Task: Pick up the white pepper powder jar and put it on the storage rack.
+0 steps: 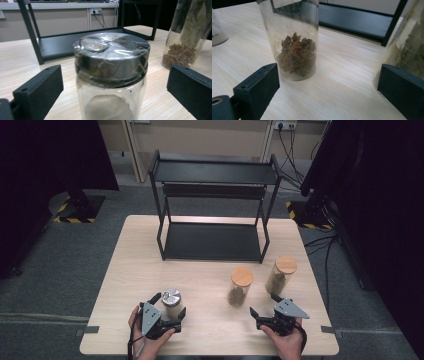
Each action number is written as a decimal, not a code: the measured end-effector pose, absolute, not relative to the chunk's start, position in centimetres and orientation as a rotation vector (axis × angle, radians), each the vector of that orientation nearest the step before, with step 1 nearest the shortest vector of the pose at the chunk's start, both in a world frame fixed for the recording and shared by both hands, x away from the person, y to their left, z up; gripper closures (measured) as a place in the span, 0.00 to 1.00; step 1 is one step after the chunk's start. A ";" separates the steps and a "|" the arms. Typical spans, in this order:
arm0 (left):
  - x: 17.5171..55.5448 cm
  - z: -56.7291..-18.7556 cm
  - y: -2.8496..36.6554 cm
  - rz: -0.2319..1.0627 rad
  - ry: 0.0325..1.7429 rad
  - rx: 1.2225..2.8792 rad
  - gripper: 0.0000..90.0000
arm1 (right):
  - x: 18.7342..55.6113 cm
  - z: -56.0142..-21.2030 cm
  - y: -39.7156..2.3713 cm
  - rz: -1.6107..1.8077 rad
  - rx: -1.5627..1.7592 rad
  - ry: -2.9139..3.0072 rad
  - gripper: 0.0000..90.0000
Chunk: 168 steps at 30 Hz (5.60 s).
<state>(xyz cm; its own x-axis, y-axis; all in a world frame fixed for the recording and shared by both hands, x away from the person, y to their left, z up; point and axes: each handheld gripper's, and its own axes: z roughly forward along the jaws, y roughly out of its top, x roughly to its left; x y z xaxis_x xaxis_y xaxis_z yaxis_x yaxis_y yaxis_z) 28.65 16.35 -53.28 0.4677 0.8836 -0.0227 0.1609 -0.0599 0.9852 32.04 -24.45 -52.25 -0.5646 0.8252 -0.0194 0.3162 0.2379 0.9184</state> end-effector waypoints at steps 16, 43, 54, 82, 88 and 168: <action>28.8 -52.8 16.0 0.780 0.929 1.526 0.11 | 32.0 -52.2 -24.3 1.291 1.031 2.021 0.06; 29.8 -52.1 16.1 0.779 0.931 1.497 0.39 | 32.2 -52.2 -24.3 1.297 1.047 2.034 0.06; 30.2 -51.4 16.1 0.781 0.924 1.524 0.39 | 32.2 -52.2 -24.4 1.307 1.055 2.032 0.05; 34.2 -49.0 16.2 0.832 0.970 1.504 0.39 | 32.1 -52.2 -24.4 1.305 1.047 2.039 0.05; 34.9 -48.6 16.2 0.839 0.975 1.498 0.39 | 32.1 -52.2 -24.4 1.306 1.048 2.040 0.05; 43.3 -44.4 14.3 0.929 1.013 1.433 0.39 | 32.0 -52.2 -24.3 1.308 1.037 2.050 0.05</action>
